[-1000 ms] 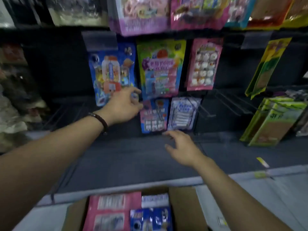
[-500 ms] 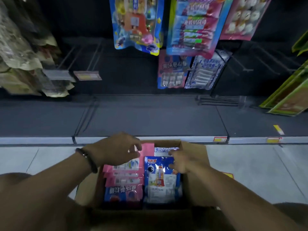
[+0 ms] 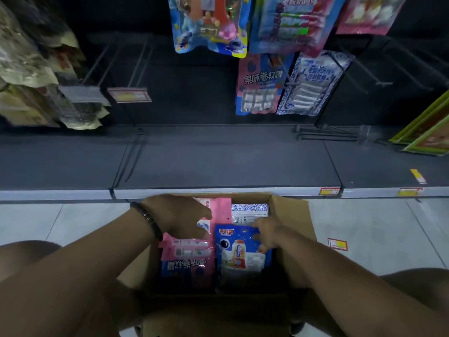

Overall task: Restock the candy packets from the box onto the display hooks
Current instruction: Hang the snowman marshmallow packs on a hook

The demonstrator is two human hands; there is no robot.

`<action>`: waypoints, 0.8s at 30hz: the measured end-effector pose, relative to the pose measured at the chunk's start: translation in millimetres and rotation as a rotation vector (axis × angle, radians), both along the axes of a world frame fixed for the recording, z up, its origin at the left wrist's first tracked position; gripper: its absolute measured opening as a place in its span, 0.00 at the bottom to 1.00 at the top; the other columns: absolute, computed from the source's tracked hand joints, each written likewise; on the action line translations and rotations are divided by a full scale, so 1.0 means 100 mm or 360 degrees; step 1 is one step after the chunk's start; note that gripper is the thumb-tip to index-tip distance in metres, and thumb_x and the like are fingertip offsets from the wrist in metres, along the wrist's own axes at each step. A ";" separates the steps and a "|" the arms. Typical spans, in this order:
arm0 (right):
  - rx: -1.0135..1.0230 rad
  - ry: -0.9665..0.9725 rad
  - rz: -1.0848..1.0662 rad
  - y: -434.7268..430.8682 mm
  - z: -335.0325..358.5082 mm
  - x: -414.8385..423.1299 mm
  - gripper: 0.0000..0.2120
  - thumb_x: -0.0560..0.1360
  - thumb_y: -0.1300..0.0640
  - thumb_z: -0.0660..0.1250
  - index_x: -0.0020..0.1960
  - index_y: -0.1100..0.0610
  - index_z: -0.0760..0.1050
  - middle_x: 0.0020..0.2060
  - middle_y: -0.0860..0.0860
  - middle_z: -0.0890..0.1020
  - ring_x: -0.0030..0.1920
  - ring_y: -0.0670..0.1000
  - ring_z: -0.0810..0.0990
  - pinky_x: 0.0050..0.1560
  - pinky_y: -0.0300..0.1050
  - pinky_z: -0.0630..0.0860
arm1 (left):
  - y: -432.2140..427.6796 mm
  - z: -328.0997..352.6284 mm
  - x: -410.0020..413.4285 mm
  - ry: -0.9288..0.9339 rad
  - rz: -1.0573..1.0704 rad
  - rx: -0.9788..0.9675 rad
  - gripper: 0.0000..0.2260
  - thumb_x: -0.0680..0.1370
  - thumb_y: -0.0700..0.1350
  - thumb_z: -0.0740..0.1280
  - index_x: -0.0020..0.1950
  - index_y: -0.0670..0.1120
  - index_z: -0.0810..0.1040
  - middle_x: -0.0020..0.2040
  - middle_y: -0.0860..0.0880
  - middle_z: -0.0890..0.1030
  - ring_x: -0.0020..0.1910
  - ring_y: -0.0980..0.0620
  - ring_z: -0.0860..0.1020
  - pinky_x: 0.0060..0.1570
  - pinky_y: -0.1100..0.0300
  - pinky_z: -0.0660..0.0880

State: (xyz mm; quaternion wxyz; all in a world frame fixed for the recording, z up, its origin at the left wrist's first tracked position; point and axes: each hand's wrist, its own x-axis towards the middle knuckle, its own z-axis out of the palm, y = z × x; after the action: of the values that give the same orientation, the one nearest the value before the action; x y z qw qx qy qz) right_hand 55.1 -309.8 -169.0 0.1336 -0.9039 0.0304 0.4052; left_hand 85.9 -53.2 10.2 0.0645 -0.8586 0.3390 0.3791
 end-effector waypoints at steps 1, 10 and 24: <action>0.0133 0.0066 -0.0130 -0.01 0.02 0.00 0.16 0.80 0.54 0.74 0.67 0.53 0.80 0.58 0.53 0.84 0.56 0.53 0.85 0.56 0.52 0.85 | 0.01 0.01 0.01 -0.0001 -0.0012 -0.0005 0.25 0.84 0.60 0.61 0.80 0.54 0.66 0.77 0.51 0.73 0.72 0.49 0.74 0.69 0.55 0.70; 0.0870 -0.0194 -0.0523 0.05 0.99 0.05 0.08 0.82 0.57 0.71 0.49 0.61 0.84 0.37 0.50 0.86 0.37 0.48 0.82 0.43 0.45 0.78 | 0.22 0.25 0.18 -0.0012 0.0265 -0.0546 0.17 0.84 0.58 0.65 0.72 0.57 0.76 0.68 0.55 0.80 0.55 0.60 0.77 0.44 0.77 0.68; 0.2036 -0.0384 -0.1264 0.35 2.50 0.05 0.09 0.84 0.65 0.62 0.53 0.66 0.82 0.45 0.65 0.87 0.39 0.61 0.89 0.36 0.53 0.86 | 0.15 0.26 -0.22 -0.0278 0.0691 -0.1327 0.50 0.66 0.61 0.83 0.80 0.62 0.58 0.69 0.62 0.66 0.68 0.65 0.67 0.65 0.68 0.68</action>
State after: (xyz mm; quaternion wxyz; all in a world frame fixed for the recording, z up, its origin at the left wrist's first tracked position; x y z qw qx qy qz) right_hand 60.3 -274.4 81.4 0.7695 -0.6095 0.0979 0.1637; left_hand 63.5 -38.1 35.8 -0.3378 -0.8910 0.2682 0.1419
